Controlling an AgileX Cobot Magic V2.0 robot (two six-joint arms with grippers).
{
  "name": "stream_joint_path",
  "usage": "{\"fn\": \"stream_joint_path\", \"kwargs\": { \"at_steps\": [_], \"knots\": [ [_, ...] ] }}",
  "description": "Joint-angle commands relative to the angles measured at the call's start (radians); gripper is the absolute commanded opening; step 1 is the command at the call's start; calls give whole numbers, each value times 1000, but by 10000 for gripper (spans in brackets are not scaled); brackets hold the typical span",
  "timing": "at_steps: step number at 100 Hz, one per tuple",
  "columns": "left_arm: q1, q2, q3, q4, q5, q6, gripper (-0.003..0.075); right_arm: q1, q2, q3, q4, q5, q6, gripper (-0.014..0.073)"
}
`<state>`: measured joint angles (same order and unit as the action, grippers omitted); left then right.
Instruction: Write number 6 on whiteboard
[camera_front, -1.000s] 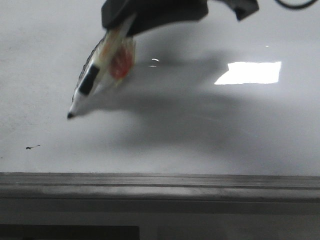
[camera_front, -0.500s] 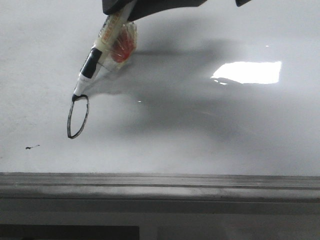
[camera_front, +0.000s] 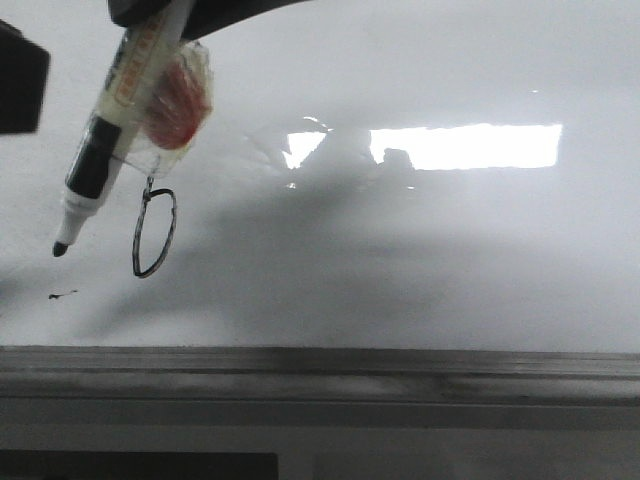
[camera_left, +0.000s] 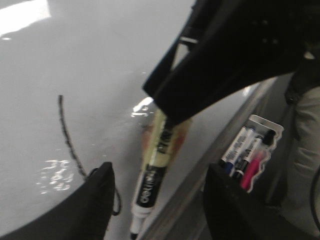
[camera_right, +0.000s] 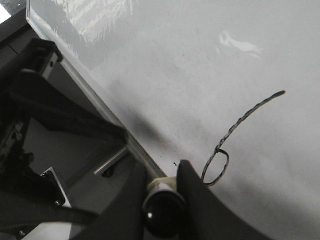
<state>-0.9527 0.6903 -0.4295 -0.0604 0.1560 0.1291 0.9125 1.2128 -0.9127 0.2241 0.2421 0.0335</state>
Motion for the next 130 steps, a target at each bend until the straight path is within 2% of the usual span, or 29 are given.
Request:
{"fn": "stream_joint_path", "kwargs": {
  "at_steps": [1,42,47,54,66,82,86,91,96,101,108,114,130],
  "knots": [
    [-55,37,-29,-6,-87,-6,368,9,-29,-27,-8,-52,-11,-63],
    [-63,145,-29,-13,-121,-9,349,38,-29,-27,13,7,-11,-63],
    [-63,147,-29,-13,-133,-9,312,38,-29,-27,13,16,-11,-63],
    [-63,155,-29,-13,-133,-9,216,38,-29,-27,16,22,-11,-63],
    [-63,167,-29,-13,-114,-9,-20,38,-29,-27,46,33,-11,-64],
    [-65,167,-29,-46,-102,-9,-19,38,-29,-27,60,48,-11,-60],
    [-65,167,-29,-55,-102,-9,-19,38,-29,-27,60,48,-11,-28],
    [-65,167,-29,-59,-102,-9,-19,38,-29,-27,60,48,-11,64],
    [-65,167,-29,-62,-102,-10,-19,38,-29,-27,60,52,-11,209],
    [-63,167,-29,-86,-102,-13,-19,36,-29,-27,60,52,-11,396],
    [-47,167,-31,-141,-104,-13,-19,27,-29,-27,60,52,-11,558],
    [-18,167,-31,-202,-102,-25,-19,21,-29,-27,60,64,-11,587],
    [146,167,-31,-298,-64,-149,-19,21,-29,-27,60,122,-11,520]
  ]
}}
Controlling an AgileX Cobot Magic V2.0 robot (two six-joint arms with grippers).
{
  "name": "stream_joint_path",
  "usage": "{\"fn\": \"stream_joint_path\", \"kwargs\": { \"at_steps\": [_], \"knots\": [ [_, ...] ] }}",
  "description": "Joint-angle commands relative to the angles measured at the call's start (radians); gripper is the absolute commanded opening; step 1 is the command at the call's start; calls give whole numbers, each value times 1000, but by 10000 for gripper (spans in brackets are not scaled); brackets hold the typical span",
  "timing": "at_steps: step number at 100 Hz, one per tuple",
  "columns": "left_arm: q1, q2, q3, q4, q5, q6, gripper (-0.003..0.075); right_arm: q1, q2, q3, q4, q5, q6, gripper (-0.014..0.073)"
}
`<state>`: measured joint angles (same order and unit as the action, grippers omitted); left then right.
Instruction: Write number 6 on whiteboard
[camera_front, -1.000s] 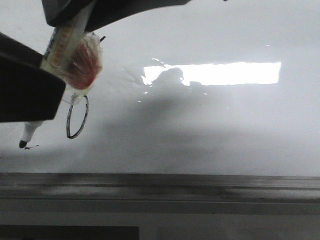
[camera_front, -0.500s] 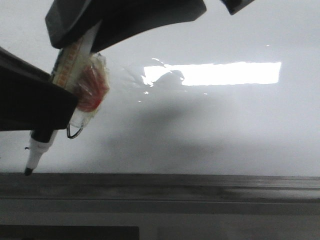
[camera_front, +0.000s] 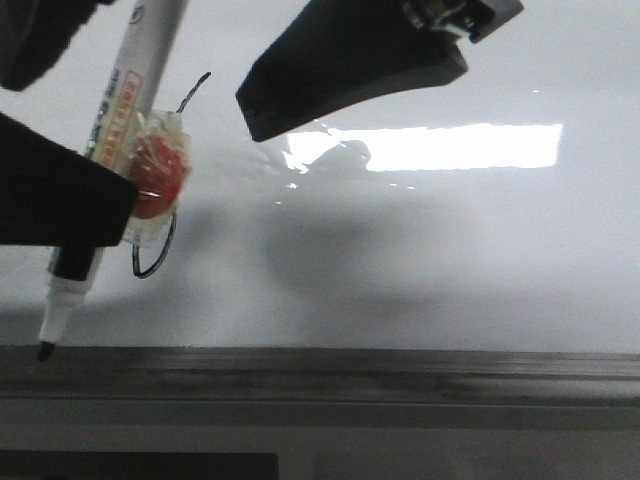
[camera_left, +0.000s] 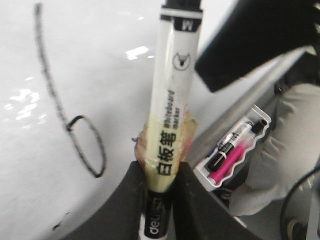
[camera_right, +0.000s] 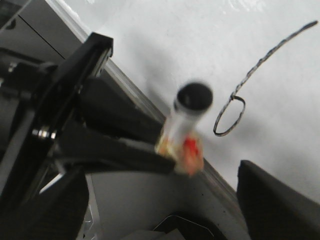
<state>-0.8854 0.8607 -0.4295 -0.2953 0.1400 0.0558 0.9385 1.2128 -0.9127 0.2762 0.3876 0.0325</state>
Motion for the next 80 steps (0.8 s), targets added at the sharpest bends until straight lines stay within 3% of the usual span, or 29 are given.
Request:
{"fn": "stream_joint_path", "kwargs": {
  "at_steps": [1,11,25,59,66,80],
  "knots": [
    [87,-3,-31,-68,-46,-80,-19,-5,-29,-27,8,-18,-10,517],
    [187,-3,-31,-152,-44,-98,-19,-5,-29,-27,8,-5,-10,474],
    [260,17,-33,-156,-25,-98,-19,-5,-29,-27,8,-5,-10,457],
    [279,47,-33,-156,7,-94,-5,-5,-29,-27,13,-4,-10,457],
    [279,47,-33,-156,7,-94,67,-5,-29,-27,13,-2,-10,457],
    [279,43,-33,-156,-16,-94,360,-5,-29,-27,13,-2,-8,457]
  ]
}}
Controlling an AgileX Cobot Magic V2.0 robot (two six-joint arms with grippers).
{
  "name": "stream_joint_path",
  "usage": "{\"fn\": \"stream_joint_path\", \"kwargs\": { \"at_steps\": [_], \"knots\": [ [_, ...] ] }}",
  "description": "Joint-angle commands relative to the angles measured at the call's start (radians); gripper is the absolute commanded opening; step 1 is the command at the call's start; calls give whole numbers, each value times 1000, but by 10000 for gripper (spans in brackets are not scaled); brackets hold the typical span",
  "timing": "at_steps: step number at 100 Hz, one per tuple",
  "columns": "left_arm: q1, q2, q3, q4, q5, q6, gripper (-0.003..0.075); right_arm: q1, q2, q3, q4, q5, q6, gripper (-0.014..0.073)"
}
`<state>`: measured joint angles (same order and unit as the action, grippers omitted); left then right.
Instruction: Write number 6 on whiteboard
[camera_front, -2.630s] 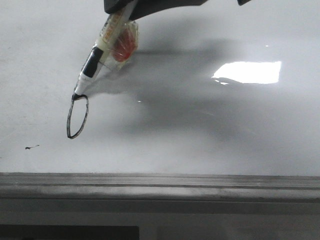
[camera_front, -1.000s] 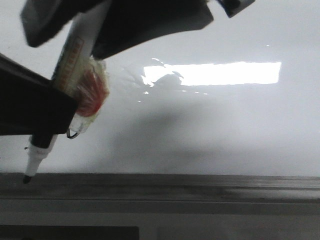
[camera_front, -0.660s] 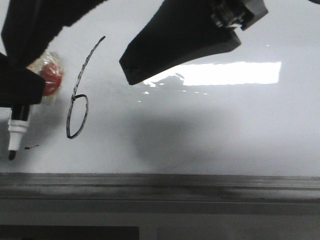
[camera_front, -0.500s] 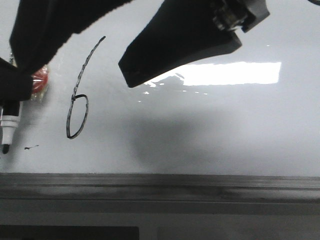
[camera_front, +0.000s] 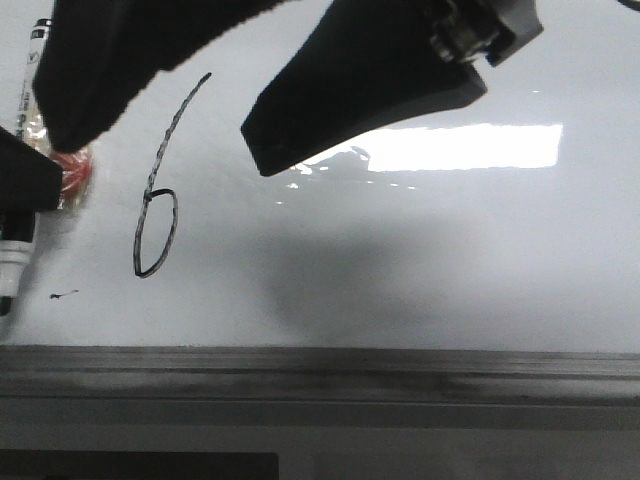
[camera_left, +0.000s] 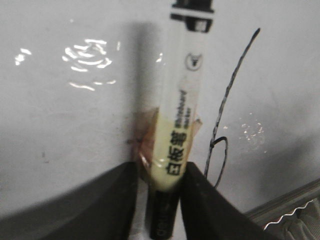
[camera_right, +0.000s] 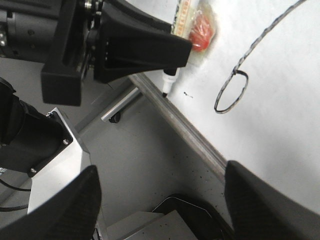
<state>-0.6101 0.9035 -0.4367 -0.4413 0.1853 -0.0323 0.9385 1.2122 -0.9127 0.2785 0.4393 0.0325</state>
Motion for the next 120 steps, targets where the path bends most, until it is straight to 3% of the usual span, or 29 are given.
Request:
{"fn": "stream_joint_path", "kwargs": {
  "at_steps": [1,10,23,30,37,43,47,58,73,101,120],
  "knots": [
    [4,-2,-26,-10,-62,-6,388,-5,-28,-27,11,-54,-8,457],
    [4,-10,-26,-13,-64,-6,522,-5,-28,-27,11,-63,-8,457],
    [4,-37,-26,-17,-57,-6,531,-5,-35,-27,1,-81,-8,414],
    [4,-75,-26,-17,-53,-6,514,-5,-50,-27,-4,-83,-8,287],
    [4,-130,-26,-17,-51,-6,476,-5,-72,-25,-20,-87,-8,94],
    [4,-192,-26,-17,-53,0,399,-5,-101,-18,-44,-95,-8,-75],
    [4,-238,-26,-17,-53,4,326,-5,-121,-8,-48,-110,-8,-66],
    [4,-364,-26,36,-55,4,-13,-3,-200,43,-70,-173,-8,-65],
    [4,-545,-14,85,-68,12,-19,-1,-340,176,-127,-321,-10,-65],
    [4,-820,122,87,-51,163,-19,-1,-644,534,-171,-694,-10,-65],
    [4,-909,232,87,-51,183,-19,-1,-810,724,-171,-773,-10,-65]
  ]
}}
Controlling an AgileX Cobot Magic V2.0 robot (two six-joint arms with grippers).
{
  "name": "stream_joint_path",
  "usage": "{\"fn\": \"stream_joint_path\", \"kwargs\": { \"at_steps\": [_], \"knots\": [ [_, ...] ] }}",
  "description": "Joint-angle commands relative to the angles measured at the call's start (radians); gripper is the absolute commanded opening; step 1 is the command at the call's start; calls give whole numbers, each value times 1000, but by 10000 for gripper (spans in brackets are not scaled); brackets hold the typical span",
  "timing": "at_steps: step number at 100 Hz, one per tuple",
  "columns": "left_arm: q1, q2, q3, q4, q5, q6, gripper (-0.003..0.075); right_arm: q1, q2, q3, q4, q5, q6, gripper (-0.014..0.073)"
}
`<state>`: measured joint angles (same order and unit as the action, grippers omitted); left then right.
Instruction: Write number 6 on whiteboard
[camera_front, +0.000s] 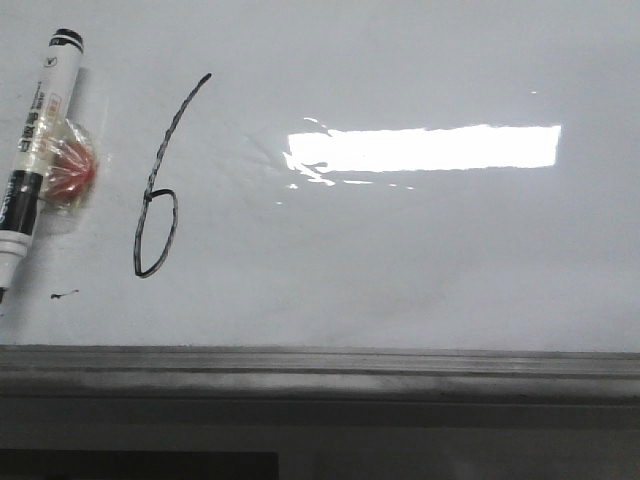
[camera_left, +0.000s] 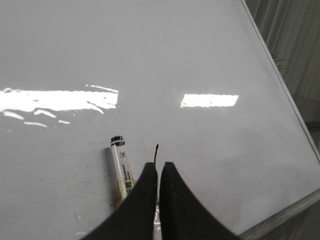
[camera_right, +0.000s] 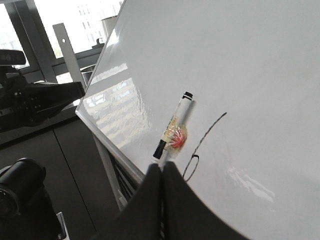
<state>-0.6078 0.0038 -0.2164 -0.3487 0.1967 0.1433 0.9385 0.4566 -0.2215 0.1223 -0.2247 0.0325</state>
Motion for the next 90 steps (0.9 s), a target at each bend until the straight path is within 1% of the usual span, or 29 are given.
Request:
{"fn": "stream_joint_path", "kwargs": {
  "at_steps": [1,13,22,51,75,79,85,90],
  "knots": [
    [1,-11,15,-5,-63,7,-19,-1,-64,41,-15,-109,-10,-65],
    [1,-13,59,-5,-62,7,-19,-1,-125,97,-15,-109,-10,-65],
    [1,-13,84,-5,-62,7,-19,-1,-133,120,-15,-107,-10,-65],
    [1,-13,141,-5,-62,7,-19,-1,-133,138,-15,-96,-10,-65],
    [1,-13,144,-5,-60,7,-19,-1,-133,138,-15,-96,-10,-65],
    [5,-13,144,34,-60,7,-19,-1,-133,138,-15,-96,-10,-65],
    [26,-13,144,183,-60,5,-19,-1,-133,138,-15,-96,-10,-65],
    [58,-13,144,246,-62,-13,-19,-1,-133,138,-15,-96,-10,-65]
  ]
}}
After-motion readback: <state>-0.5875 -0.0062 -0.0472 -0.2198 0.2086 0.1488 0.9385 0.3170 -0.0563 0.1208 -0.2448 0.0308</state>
